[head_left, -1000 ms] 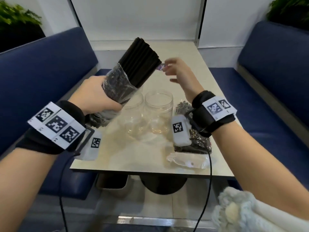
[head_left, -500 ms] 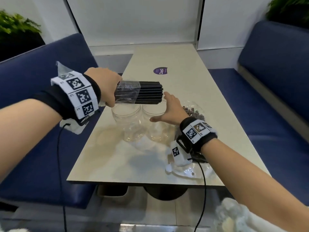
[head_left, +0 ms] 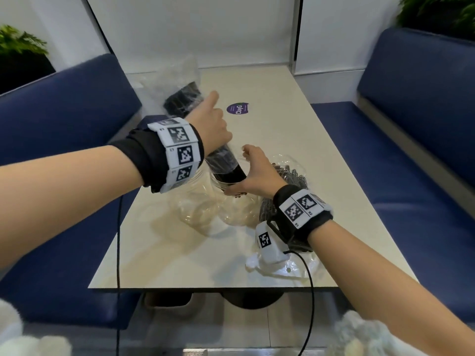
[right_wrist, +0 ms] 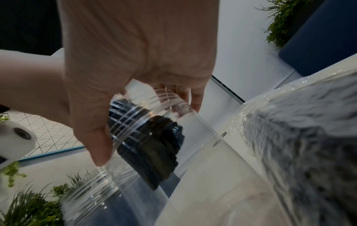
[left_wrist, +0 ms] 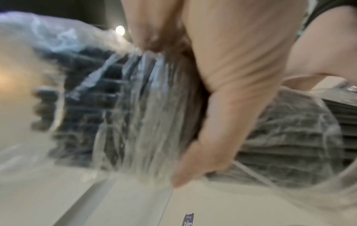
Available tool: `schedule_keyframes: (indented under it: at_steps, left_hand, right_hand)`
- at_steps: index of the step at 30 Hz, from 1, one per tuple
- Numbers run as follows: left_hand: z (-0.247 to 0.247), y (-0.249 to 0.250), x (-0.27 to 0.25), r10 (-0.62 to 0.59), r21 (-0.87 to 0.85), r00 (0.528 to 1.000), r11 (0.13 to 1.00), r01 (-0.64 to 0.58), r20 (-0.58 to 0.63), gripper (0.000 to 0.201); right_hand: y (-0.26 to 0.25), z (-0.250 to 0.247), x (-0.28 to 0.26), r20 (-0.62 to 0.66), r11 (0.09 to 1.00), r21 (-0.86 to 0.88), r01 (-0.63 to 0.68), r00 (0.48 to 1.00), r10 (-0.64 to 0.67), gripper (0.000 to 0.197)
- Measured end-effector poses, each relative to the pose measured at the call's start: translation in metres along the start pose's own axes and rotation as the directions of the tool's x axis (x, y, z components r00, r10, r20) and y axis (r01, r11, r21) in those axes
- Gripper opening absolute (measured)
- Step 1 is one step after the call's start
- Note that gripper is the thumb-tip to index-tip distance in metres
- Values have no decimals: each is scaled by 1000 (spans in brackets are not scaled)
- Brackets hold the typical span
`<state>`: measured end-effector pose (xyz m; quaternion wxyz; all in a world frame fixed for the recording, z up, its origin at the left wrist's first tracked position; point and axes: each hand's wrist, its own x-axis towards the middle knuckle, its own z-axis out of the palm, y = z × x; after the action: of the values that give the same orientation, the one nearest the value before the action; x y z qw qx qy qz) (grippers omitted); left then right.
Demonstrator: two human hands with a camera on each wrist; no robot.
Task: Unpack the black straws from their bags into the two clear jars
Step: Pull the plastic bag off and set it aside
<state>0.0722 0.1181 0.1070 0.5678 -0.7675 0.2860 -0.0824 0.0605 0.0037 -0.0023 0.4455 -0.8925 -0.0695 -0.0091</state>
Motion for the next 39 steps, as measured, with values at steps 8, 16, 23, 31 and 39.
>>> schedule_keyframes:
  at_steps: [8,16,23,31,39]
  left_hand:
    - [-7,-3,-3,62,105,991,993,-50,-120,44]
    - [2,-12,-1,44,166,963,986,0,-265,33]
    - [10,-14,-4,-11,241,917,964,117,-399,29]
    - [7,-26,-18,-233,11,911,968,252,-341,35]
    - [16,-61,-58,-679,-577,724,641,506,-119,33]
  right_hand:
    - [-1,-1,-3,-11,999,-36,2,1000,-2,105]
    - [-5,2,-7,-32,1000,11,-17,999,17,99]
    - [0,-2,-10,-7,1000,-21,19,1000,-19,111]
    - [2,-2,-9,22,1000,-11,11,1000,-11,106]
    - [-1,0,-4,40,1000,8,-2,999,2,105]
